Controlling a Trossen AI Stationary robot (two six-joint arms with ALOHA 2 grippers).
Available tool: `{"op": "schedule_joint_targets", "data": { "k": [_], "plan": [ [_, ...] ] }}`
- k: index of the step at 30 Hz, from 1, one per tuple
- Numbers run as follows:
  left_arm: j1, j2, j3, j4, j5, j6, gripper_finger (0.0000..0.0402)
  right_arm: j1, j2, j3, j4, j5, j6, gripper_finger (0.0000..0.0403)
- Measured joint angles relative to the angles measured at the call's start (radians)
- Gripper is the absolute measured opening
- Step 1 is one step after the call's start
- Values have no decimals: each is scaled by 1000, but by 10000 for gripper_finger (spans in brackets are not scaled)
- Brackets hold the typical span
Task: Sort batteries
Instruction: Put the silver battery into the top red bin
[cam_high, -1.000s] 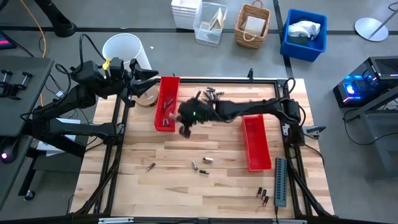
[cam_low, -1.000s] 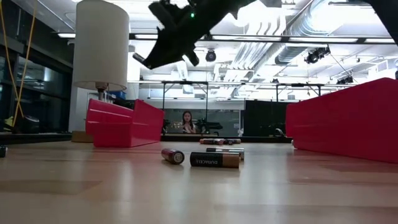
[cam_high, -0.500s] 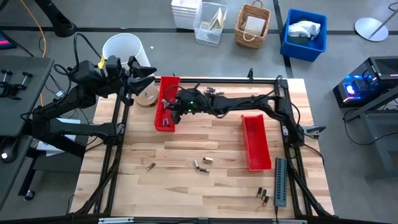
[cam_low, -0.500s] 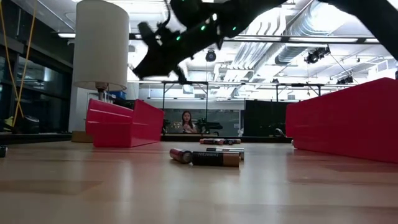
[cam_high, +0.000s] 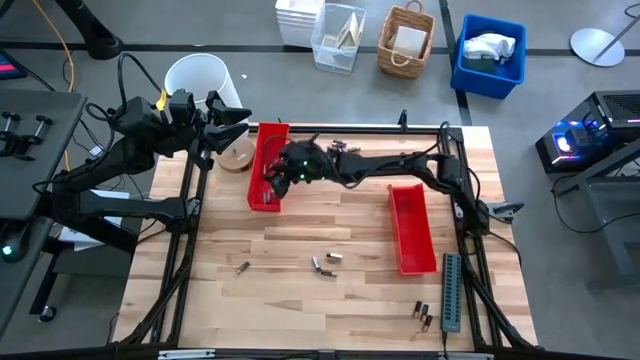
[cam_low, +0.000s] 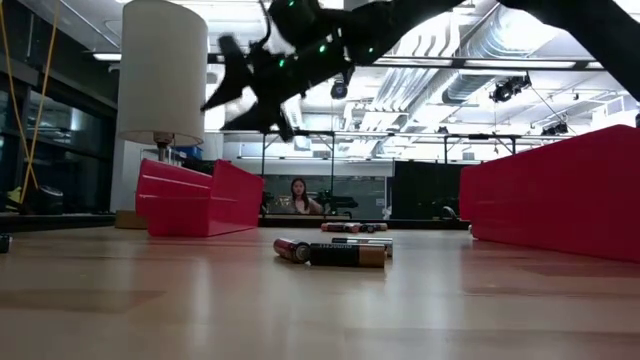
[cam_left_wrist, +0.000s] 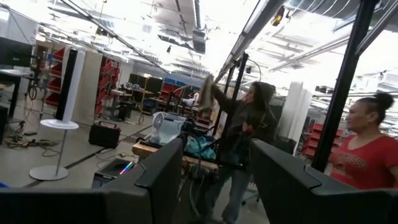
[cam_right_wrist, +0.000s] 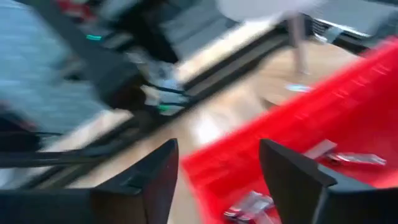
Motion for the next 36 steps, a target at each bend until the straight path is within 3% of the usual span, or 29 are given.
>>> {"op": "schedule_joint_targets", "data": {
  "k": [3, 11, 15, 18, 22, 31, 36],
  "plan": [
    [-1, 0, 0, -6, 2, 0, 179, -7, -52, 1, -88, -112, -33, 228],
    [-52, 41, 0, -134, 33, 30, 179, 136, -151, -26, -629, -123, -286, 216],
    [-98, 83, 0, -149, 32, 35, 179, 237, -161, -84, -790, -125, -333, 213],
    [-124, 112, -1, -156, 33, 63, 179, 302, -160, -139, -809, -103, -334, 212],
    [-140, 128, -1, -141, 32, 80, 179, 358, -159, -214, -754, 5, -280, 212],
    [-146, 134, -1, -5, 31, 81, 179, 415, -153, -289, -711, 64, -138, 212],
    [-146, 134, -1, -20, 31, 90, 179, 424, -152, -340, -676, 144, -74, 212]
  ]
}}
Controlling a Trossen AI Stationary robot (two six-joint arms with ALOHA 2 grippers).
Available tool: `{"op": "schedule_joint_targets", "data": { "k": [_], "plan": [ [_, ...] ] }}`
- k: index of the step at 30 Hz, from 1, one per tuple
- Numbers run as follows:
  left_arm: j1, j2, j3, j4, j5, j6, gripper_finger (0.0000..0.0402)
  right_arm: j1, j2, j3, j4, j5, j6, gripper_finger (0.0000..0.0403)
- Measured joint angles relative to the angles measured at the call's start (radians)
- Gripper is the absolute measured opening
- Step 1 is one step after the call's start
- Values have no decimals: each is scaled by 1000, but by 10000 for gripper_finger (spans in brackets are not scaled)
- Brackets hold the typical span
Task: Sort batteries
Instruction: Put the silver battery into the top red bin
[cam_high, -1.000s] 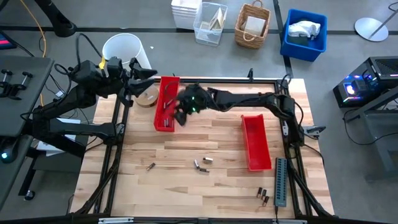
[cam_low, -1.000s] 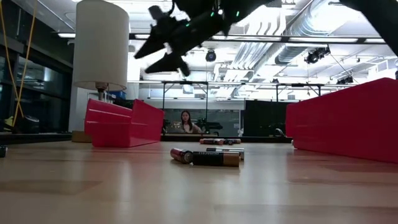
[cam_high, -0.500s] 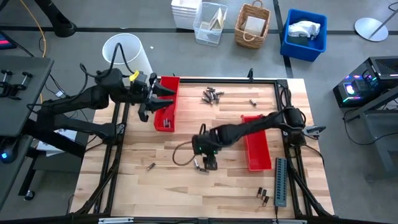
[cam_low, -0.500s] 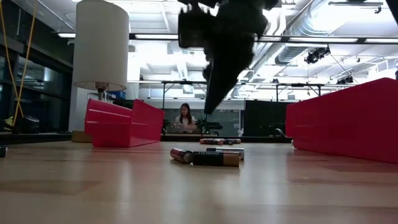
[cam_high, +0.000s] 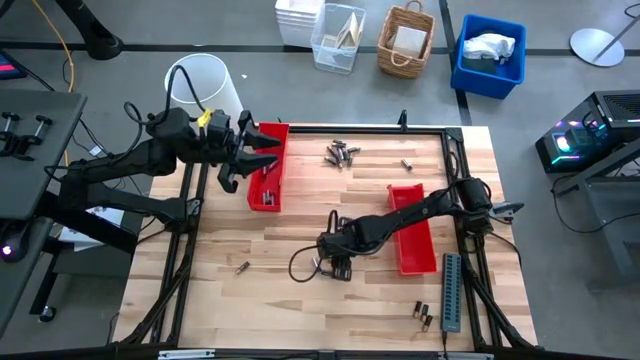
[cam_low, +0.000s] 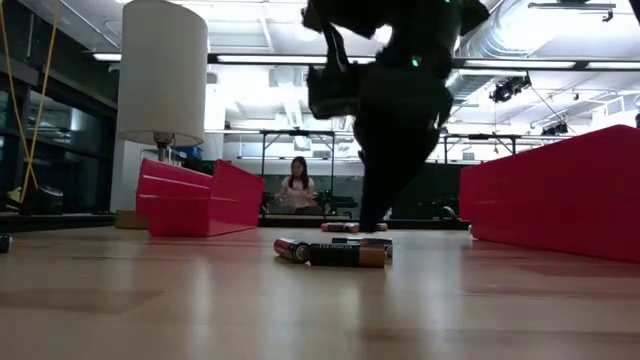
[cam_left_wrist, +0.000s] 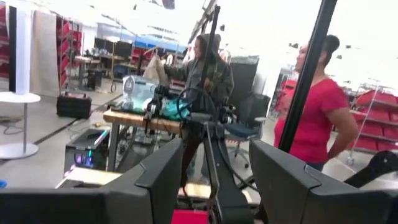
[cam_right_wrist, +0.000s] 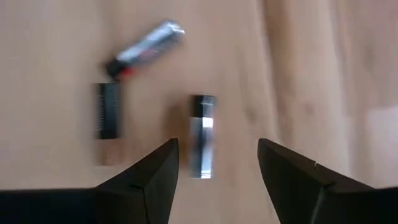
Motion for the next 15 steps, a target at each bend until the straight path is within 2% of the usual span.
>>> {"op": "schedule_joint_targets", "data": {
  "k": [3, 9, 15],
  "plan": [
    [0, 1, 0, -42, 0, 0, 179, 0, 0, -43, 21, 41, 15, 212],
    [-1, 0, 0, -60, 0, -19, 179, 1, -2, -100, 76, 18, 19, 200],
    [-6, -1, 0, -65, 0, -61, 179, 2, -3, -108, 89, 40, -42, 195]
  ]
}}
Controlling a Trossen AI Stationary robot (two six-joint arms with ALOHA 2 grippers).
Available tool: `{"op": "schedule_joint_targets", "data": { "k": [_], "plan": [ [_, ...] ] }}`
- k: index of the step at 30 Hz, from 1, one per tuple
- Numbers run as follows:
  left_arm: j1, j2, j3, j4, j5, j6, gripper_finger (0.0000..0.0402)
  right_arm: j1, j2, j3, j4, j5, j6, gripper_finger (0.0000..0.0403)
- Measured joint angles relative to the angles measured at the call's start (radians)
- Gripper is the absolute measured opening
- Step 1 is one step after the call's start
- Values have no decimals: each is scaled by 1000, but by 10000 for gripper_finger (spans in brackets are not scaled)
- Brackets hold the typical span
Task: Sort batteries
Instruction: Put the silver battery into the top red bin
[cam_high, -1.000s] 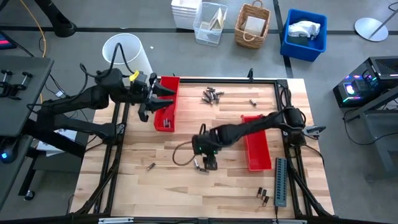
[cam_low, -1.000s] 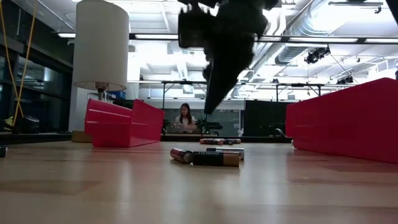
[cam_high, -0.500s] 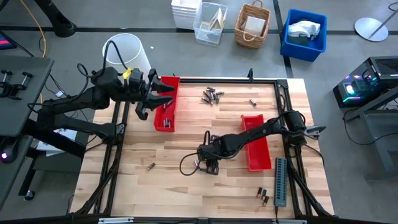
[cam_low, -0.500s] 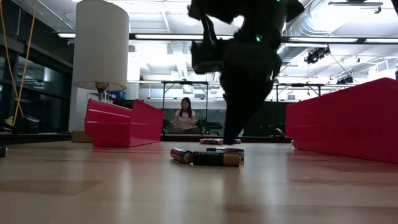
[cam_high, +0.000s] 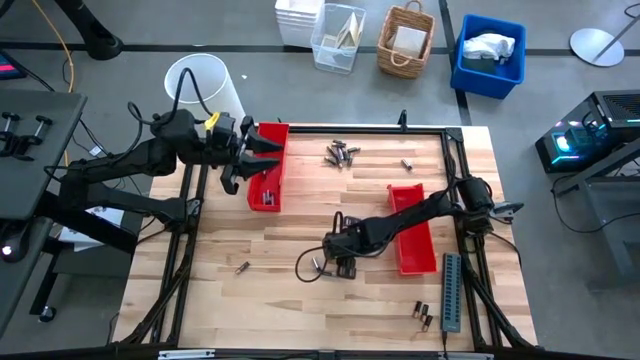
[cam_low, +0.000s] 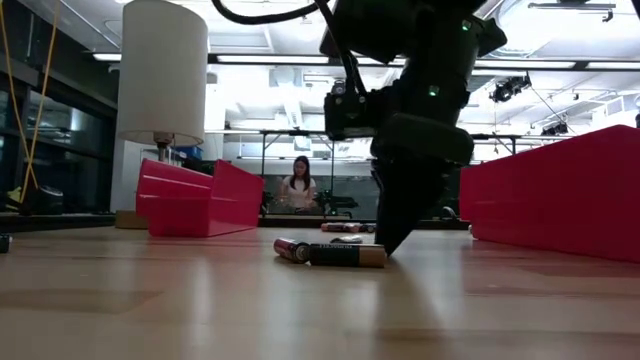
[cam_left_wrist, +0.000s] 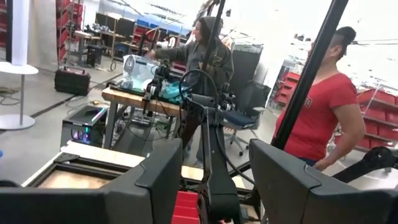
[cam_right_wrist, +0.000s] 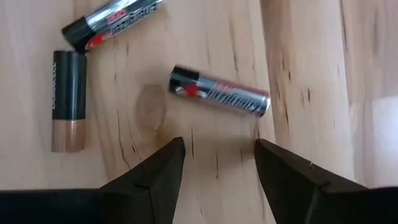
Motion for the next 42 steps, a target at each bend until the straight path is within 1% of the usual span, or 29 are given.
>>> {"op": "schedule_joint_targets", "data": {
  "k": [3, 7, 11, 14, 17, 19, 23, 26, 32, 34, 36, 38, 41, 42],
  "plan": [
    [-17, 0, 0, -15, -1, 8, 179, -6, 4, 29, -41, 2, -103, 195],
    [-44, 0, 0, -35, -6, 26, 179, -16, 7, 95, -116, 5, -311, 195],
    [-67, 0, 0, -32, -40, 27, 179, -38, 6, 148, -106, 6, -523, 195],
    [-82, 0, 0, -33, -43, 24, 179, -70, 6, 150, -37, -3, -630, 195],
    [-102, 0, 0, -37, -43, 0, 179, -103, 19, 144, -12, -54, -692, 195],
    [-119, 0, 0, -39, -49, -1, 179, -116, 41, 144, -5, -61, -730, 195],
    [-152, 0, 0, -44, -123, -1, 179, -120, 75, 144, 51, -80, -805, 195],
    [-169, 0, 0, -44, -177, -2, 179, -113, 90, 144, 83, -81, -831, 195],
    [-184, 0, 0, -45, -234, -2, 179, -108, 121, 150, 91, -107, -856, 192],
    [-184, 0, 0, -46, -245, -2, 179, -109, 137, 151, 90, -123, -845, 179],
    [-184, 0, 0, -46, -247, -3, 179, -108, 149, 152, 77, -129, -817, 152],
    [-184, 0, 0, -46, -249, -9, 179, -108, 157, 152, 59, -146, -773, 115],
    [-184, 0, 0, -47, -250, -11, 179, -108, 159, 152, 35, -168, -695, 49],
    [-184, 0, 0, -47, -250, -11, 179, -109, 158, 152, 34, -172, -656, 35]
  ]
}}
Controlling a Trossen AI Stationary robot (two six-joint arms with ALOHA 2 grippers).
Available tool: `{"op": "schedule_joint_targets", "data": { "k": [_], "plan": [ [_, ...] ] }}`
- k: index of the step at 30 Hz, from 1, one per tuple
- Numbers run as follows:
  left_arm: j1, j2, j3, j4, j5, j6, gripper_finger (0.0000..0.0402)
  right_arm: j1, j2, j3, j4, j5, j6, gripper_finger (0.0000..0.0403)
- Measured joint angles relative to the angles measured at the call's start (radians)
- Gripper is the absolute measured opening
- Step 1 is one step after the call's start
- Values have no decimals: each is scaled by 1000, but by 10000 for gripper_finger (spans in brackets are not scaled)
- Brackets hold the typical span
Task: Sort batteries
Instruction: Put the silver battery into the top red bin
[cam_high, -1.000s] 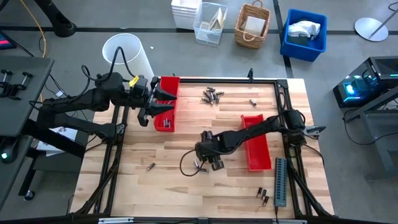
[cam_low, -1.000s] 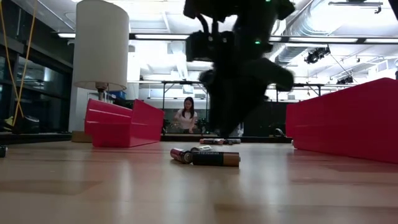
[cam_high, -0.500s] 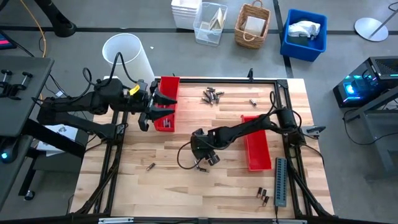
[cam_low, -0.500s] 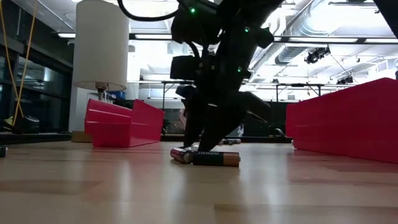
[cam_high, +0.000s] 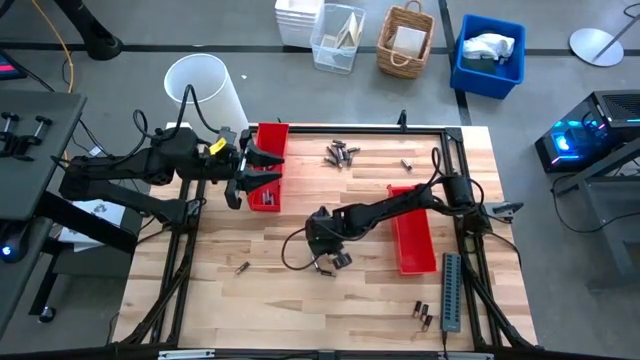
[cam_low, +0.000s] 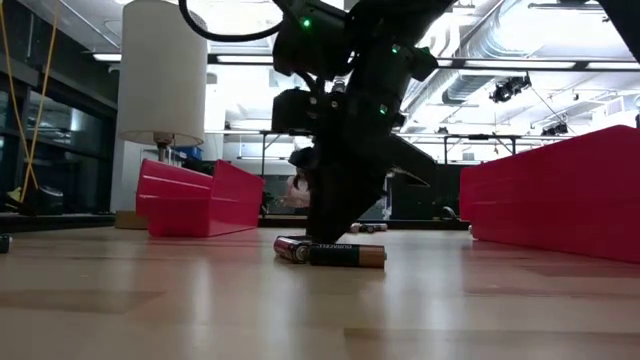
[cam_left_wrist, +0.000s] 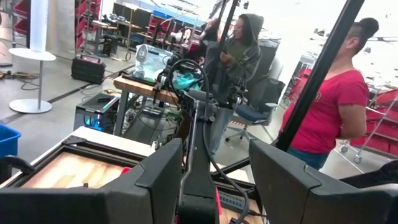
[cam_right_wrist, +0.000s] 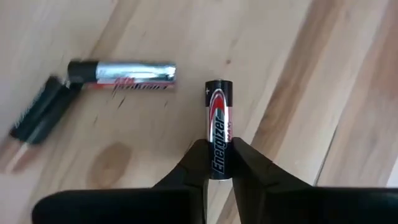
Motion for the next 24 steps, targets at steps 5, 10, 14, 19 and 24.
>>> {"op": "schedule_joint_targets", "data": {
  "k": [5, 10, 14, 19, 24],
  "plan": [
    [0, -2, 0, 3, 0, 1, 179, -11, -45, -6, 5, -5, 179, 35],
    [0, -4, 0, 98, 0, 27, 179, -75, -124, 14, 119, -12, 296, 35],
    [0, -4, 0, 175, 0, 65, 179, -153, -122, 118, 240, 2, 366, 35],
    [0, -4, 0, 193, 1, 80, 179, -216, -42, 258, 411, 2, 478, 35],
    [0, -4, 0, 185, 1, 79, 179, -264, 54, 384, 393, 36, 565, 38]
  ]
}}
